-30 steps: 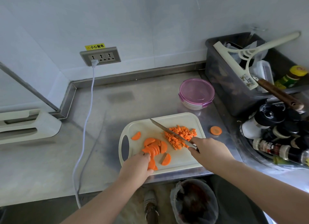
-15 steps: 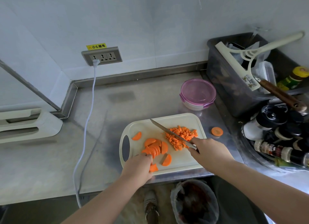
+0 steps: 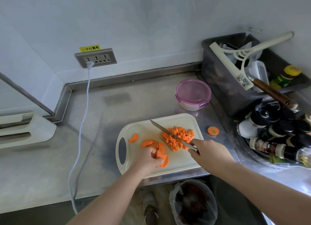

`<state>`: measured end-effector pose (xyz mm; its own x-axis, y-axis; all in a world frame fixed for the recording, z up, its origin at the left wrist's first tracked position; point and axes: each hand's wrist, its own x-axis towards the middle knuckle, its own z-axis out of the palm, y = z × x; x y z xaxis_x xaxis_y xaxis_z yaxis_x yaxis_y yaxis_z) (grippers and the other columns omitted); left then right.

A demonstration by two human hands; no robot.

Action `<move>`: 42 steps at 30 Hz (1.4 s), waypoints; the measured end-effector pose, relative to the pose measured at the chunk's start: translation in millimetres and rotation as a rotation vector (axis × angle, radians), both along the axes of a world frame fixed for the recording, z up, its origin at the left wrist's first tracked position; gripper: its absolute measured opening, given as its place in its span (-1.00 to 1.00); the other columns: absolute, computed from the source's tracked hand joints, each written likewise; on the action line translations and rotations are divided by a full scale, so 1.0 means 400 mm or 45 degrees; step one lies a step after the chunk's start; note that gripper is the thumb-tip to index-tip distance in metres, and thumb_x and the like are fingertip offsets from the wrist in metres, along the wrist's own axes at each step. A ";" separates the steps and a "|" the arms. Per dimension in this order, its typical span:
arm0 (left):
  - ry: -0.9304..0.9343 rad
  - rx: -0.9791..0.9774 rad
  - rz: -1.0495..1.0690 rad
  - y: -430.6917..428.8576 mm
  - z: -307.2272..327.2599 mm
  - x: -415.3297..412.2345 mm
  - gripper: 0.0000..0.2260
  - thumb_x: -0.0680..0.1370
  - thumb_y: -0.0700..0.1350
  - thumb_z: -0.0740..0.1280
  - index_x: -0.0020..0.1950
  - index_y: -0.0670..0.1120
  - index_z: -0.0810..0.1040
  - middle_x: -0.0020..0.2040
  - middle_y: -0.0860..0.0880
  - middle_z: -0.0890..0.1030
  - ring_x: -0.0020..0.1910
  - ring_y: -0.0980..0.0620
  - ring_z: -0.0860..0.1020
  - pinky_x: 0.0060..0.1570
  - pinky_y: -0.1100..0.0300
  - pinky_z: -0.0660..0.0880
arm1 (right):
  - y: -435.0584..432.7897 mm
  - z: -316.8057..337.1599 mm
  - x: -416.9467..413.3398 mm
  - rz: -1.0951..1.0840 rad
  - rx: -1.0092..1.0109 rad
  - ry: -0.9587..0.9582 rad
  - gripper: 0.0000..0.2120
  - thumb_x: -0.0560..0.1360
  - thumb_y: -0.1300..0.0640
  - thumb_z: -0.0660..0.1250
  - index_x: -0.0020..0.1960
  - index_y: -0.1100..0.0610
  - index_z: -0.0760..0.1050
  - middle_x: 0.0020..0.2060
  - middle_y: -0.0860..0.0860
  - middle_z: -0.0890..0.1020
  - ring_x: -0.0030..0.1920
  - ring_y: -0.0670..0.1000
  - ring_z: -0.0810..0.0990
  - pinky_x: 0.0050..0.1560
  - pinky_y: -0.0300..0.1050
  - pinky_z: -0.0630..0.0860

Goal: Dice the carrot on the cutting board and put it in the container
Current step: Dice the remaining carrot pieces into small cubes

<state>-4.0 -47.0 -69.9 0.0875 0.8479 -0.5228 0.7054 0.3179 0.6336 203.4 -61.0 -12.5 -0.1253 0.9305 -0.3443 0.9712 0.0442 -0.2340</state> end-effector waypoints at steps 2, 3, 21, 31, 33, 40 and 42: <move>0.036 0.035 0.017 0.004 -0.011 0.015 -0.88 0.45 -0.04 0.43 -0.20 0.00 0.51 -0.22 0.03 0.63 -0.18 0.10 0.59 -0.11 0.15 0.56 | -0.003 0.000 0.005 -0.005 0.002 0.001 -0.76 0.62 -0.05 0.09 0.14 0.05 0.42 -0.24 -0.07 0.49 -0.25 0.00 0.47 -0.34 -0.16 0.37; 0.107 0.099 0.005 0.004 -0.010 0.019 -0.88 0.46 -0.04 0.42 -0.19 0.00 0.50 -0.21 0.06 0.62 -0.20 0.13 0.56 -0.19 0.26 0.49 | -0.004 0.000 0.008 -0.013 0.003 0.001 -0.76 0.62 -0.05 0.09 0.15 0.05 0.43 -0.26 -0.07 0.48 -0.26 0.01 0.47 -0.35 -0.16 0.36; 0.256 0.319 -0.022 -0.016 -0.010 0.016 -0.77 0.51 -0.02 0.39 0.15 0.01 0.52 -0.04 0.07 0.61 0.00 0.06 0.57 -0.03 0.25 0.43 | -0.012 0.003 0.001 -0.016 0.000 0.003 -0.76 0.63 -0.05 0.09 0.14 0.06 0.42 -0.25 -0.05 0.48 -0.26 0.01 0.47 -0.29 -0.15 0.41; 0.614 0.327 -0.372 -0.028 -0.005 0.045 -0.73 0.55 0.09 0.29 0.16 -0.03 0.50 0.10 -0.01 0.55 0.06 -0.02 0.55 0.01 0.15 0.49 | -0.015 0.001 -0.002 -0.018 0.012 0.018 -0.77 0.63 -0.04 0.09 0.14 0.05 0.43 -0.27 -0.05 0.47 -0.27 0.02 0.47 -0.29 -0.14 0.41; 0.670 0.369 -0.416 -0.028 -0.003 0.050 -0.67 0.55 0.10 0.29 0.23 -0.04 0.45 0.16 -0.01 0.52 0.09 -0.01 0.54 0.03 0.16 0.49 | -0.015 0.000 -0.001 -0.023 0.016 0.021 -0.77 0.63 -0.04 0.09 0.14 0.05 0.42 -0.29 -0.07 0.45 -0.27 0.01 0.46 -0.31 -0.15 0.40; 0.736 0.401 -0.438 -0.029 -0.004 0.063 -0.64 0.53 0.16 0.29 0.22 -0.01 0.47 0.12 0.00 0.58 0.06 0.00 0.57 0.03 0.14 0.54 | -0.017 -0.005 0.005 -0.035 0.024 0.030 -0.74 0.62 -0.05 0.09 0.21 0.01 0.43 -0.24 -0.06 0.47 -0.25 0.02 0.45 -0.41 -0.23 0.28; 0.732 0.398 -0.432 -0.030 -0.004 0.068 -0.69 0.55 0.13 0.26 0.20 -0.01 0.49 0.08 0.01 0.59 0.03 0.00 0.58 -0.01 0.14 0.55 | -0.017 -0.005 0.007 -0.037 0.026 0.030 -0.74 0.62 -0.05 0.09 0.22 0.01 0.43 -0.23 -0.06 0.47 -0.25 0.01 0.45 -0.39 -0.21 0.30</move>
<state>23.2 -58.8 -71.6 0.1563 0.9399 -0.3037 0.9809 -0.1116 0.1594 206.0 -67.6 -14.5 -0.1062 0.9406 -0.3225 0.9664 0.0213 -0.2563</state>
